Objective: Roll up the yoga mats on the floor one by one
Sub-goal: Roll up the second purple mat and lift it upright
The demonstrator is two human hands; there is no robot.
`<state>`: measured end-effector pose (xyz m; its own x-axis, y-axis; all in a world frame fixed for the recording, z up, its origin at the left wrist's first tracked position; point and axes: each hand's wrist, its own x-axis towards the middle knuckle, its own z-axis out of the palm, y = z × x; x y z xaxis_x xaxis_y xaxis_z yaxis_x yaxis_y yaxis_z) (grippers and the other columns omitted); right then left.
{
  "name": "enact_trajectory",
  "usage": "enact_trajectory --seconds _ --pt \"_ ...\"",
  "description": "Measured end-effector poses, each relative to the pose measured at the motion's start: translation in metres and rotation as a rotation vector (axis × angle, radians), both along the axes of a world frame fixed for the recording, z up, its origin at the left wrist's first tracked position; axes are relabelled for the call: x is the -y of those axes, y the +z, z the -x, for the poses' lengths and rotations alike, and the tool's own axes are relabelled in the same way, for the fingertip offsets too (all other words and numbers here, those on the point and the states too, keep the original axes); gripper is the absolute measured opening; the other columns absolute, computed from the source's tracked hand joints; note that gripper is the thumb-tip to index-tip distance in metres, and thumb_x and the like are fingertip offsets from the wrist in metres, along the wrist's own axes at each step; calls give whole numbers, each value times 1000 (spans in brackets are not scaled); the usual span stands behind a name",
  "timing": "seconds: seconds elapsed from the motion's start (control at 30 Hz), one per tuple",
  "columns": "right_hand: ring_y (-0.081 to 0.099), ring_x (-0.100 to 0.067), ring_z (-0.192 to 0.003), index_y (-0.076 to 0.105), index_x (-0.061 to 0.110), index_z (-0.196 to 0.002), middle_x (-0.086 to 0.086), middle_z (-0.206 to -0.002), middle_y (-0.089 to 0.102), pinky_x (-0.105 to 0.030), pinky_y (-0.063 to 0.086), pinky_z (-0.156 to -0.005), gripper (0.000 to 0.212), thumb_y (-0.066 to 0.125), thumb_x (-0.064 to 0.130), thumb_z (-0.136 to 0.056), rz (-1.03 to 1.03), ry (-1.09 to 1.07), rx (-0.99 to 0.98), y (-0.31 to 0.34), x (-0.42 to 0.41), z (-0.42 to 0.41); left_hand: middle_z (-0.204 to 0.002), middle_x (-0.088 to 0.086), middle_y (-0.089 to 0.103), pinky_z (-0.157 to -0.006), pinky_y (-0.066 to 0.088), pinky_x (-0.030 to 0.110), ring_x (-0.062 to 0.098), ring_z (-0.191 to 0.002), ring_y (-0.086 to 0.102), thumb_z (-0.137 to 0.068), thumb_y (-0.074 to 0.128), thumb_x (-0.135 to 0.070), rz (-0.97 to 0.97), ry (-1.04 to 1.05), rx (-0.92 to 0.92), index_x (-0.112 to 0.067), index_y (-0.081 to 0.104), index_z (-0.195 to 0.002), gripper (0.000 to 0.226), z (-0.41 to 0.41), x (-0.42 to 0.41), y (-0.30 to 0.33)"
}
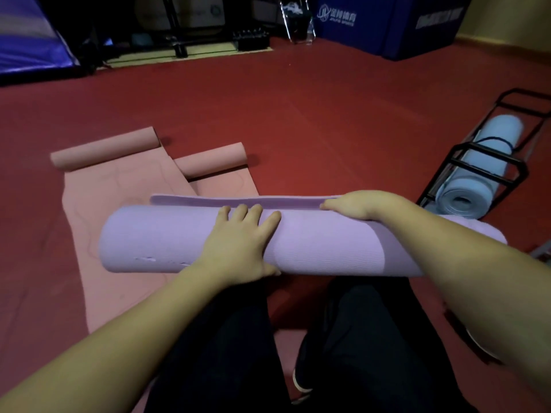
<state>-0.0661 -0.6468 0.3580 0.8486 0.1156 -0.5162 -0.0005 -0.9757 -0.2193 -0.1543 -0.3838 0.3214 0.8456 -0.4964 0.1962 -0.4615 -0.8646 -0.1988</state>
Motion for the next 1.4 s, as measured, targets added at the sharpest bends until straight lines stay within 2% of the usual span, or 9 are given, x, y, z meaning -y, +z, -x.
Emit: enact_trajectory --seconds 0.17,0.33,0.43,0.63,0.87,0.97,1.1,1.2,1.4 --pt "45 -27 -134 61 17 -133 -8 -149 47 -37 32 -108 64 35 64 -97 17 -47 52 -12 3 2 -138 4 45 -105 30 49 30 -121 43 -60 54 -85 -26 35 -146 -27 27 -148 109 0 5 1" --pt "59 -31 -101 63 21 -89 -8 -105 65 -35 39 -75 44 34 51 -101 -36 9 432 -16 6 14 -138 -1 48 -99 35 45 27 -121 44 -55 57 -88 -20 25 -257 -30 28 -148 114 -22 4 9" --pt "57 -31 -98 64 21 -95 -5 -97 58 -37 39 -73 47 34 57 -99 0 50 503 -24 3 28 -137 -2 52 -98 39 43 27 -118 46 -50 63 -86 13 36 -421 -34 33 -143 111 -44 6 15" --pt "58 -31 -110 63 17 -115 -8 -118 64 -39 43 -88 67 26 69 -95 65 -19 495 -44 -3 35 -131 -5 56 -100 43 42 23 -119 50 -48 72 -80 128 68 -764 -39 40 -138 104 -80 12 22" --pt "59 -31 -107 68 17 -113 -8 -116 67 -37 46 -81 77 20 74 -90 64 -55 397 -47 3 13 -145 -3 44 -102 33 41 23 -128 41 -66 28 -85 82 -42 -296 -26 39 -147 101 -59 10 -6" --pt "55 -29 -94 69 15 -104 -11 -113 67 -39 45 -81 77 19 72 -92 60 -35 294 -44 0 0 -141 9 49 -103 34 56 34 -123 48 -68 48 -83 74 -86 -47 -15 43 -144 103 -35 6 -37" --pt "55 -30 -95 70 15 -111 -13 -122 64 -38 42 -80 81 20 75 -90 65 -37 192 -42 -6 -14 -148 21 42 -104 23 72 48 -132 40 -45 85 -63 -47 89 -52 -13 29 -148 128 -14 18 -64" --pt "56 -31 -107 66 13 -121 -14 -132 60 -38 41 -83 83 23 76 -89 42 -68 150 -38 -10 -19 -146 27 41 -102 26 72 51 -131 39 -57 84 -46 -4 146 -45 -13 27 -147 112 -16 23 -65" --pt "51 -33 -124 57 9 -134 -16 -143 51 -38 38 -89 77 26 67 -95 25 -107 120 -26 -12 -17 -138 26 48 -97 34 70 46 -123 44 -58 79 -59 3 88 -1 -14 33 -143 106 -24 20 -58"
